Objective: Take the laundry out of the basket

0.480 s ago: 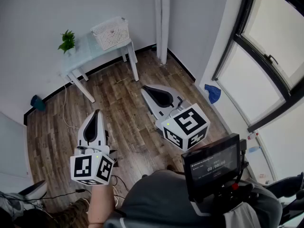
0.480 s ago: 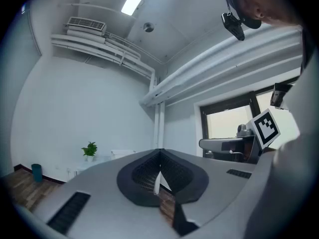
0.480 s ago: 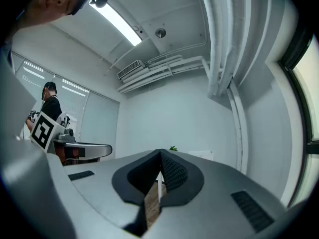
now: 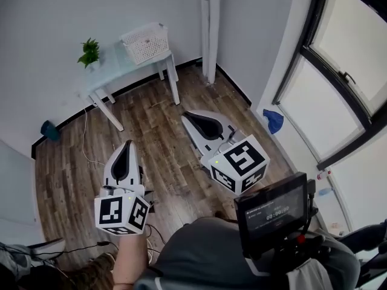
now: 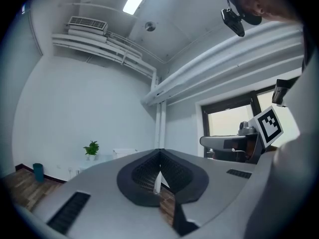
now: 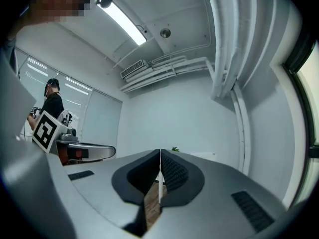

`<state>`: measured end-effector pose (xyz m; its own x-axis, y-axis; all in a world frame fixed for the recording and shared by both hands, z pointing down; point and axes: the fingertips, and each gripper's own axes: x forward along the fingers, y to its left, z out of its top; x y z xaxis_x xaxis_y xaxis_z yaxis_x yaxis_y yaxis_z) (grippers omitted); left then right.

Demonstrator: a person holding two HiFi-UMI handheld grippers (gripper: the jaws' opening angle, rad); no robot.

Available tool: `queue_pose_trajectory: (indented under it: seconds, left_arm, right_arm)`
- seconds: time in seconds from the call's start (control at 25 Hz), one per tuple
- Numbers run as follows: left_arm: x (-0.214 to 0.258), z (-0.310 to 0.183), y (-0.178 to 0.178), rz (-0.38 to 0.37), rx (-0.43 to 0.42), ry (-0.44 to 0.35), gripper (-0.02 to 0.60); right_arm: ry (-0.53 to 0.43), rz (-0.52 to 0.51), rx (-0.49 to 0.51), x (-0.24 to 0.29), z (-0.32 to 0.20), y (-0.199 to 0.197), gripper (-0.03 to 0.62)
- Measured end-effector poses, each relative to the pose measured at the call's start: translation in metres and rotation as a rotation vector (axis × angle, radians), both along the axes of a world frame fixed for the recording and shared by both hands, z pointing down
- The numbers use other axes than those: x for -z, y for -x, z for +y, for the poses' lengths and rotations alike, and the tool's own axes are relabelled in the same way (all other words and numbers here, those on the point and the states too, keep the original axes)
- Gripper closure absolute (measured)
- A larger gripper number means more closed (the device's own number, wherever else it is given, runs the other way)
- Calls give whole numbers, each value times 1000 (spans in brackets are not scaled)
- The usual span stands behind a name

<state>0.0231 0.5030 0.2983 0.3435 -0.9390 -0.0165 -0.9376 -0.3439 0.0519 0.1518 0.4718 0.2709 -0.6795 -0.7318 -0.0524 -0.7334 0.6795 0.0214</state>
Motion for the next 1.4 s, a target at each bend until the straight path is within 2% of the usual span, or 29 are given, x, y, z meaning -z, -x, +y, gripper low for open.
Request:
queue_pose_trajectory:
  seconds: [0.48,0.8,1.12,1.28,1.4]
  left_arm:
    - [-6,0,47,36,-41,-12,574]
    - [-14,-21,71,52,-50,8,574]
    - [-7,-75,77,43,-15,-6,572]
    - [-4,-135,61,24,11,1,574]
    - [1,-172,48,43,33,-7,574]
  right_arm:
    - [31,10,-47,-9,-2,43,577]
    - [55,2,-55,-11,-23,63,577]
    - [45,-22,-35,-10,-90,64,577]
    - [56,-42,7,-9,-152,52,577]
    - [60,-42,34,-9,-191,39,577]
